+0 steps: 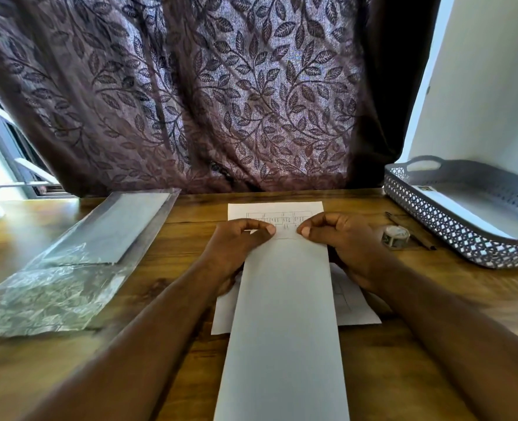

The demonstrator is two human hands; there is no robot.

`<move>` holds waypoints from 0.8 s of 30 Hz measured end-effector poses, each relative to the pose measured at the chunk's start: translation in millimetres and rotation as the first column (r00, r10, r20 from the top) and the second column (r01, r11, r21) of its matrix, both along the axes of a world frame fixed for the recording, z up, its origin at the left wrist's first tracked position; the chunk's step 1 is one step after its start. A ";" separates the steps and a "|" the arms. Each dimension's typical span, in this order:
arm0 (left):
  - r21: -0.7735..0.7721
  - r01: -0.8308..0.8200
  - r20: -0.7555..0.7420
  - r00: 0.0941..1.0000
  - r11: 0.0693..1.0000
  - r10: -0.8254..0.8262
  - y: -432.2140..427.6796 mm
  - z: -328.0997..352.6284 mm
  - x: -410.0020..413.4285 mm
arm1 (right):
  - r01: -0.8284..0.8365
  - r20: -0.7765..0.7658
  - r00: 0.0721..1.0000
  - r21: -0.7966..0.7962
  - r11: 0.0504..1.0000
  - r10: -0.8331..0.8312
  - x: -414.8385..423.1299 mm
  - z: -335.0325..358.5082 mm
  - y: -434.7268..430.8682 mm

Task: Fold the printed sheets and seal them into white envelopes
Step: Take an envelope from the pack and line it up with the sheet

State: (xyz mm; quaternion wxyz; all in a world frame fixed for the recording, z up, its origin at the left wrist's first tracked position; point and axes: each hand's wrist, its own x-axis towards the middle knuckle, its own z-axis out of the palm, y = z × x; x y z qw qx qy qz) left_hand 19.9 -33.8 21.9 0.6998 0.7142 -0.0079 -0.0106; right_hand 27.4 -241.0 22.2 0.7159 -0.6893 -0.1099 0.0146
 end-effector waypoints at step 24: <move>0.401 -0.075 0.307 0.950 0.913 -0.057 -10.4 -7.6 1.2 | -0.027 0.197 0.972 -0.445 0.895 0.128 8.3 -0.1 2.4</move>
